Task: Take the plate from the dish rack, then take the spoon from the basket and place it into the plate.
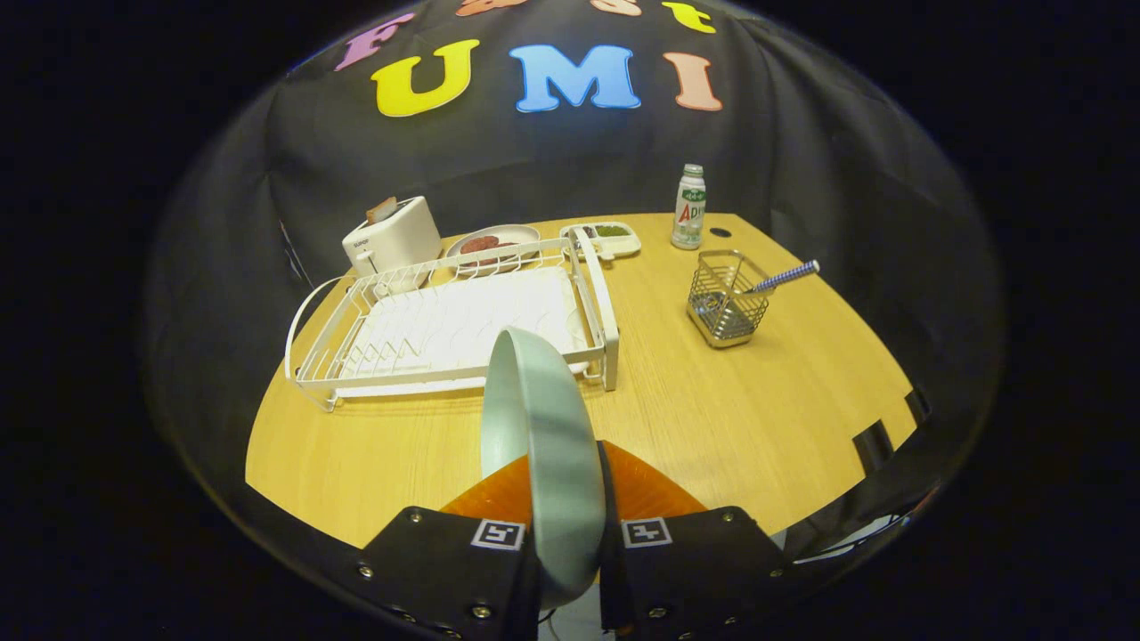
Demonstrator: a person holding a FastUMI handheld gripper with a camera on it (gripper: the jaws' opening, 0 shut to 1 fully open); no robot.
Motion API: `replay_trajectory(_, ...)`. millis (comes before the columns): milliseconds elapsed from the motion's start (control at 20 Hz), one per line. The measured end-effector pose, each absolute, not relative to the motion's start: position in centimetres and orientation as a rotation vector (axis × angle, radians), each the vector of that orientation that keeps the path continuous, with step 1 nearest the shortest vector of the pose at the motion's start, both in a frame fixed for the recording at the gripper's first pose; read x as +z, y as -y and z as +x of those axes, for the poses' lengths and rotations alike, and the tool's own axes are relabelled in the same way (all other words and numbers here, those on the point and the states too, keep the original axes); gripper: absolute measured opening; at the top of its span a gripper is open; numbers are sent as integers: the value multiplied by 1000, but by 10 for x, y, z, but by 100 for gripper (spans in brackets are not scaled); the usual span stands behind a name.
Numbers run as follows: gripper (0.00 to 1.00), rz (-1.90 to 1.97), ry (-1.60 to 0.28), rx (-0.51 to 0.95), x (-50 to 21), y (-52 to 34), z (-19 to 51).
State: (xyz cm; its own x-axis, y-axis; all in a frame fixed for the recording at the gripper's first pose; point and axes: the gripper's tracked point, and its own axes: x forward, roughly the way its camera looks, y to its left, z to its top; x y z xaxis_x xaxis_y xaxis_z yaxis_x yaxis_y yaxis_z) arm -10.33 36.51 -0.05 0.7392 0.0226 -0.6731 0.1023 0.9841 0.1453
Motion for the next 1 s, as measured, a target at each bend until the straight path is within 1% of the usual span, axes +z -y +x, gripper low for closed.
replay_trajectory(450,25,608,-853,36,-41,-401,-101)
replay_trajectory(700,27,720,-878,58,-56,-409,-102)
replay_trajectory(900,34,670,-904,35,-62,-402,-103)
replay_trajectory(950,38,660,-897,37,-60,-400,-102)
replay_trajectory(1000,38,637,-896,30,-59,-398,-102)
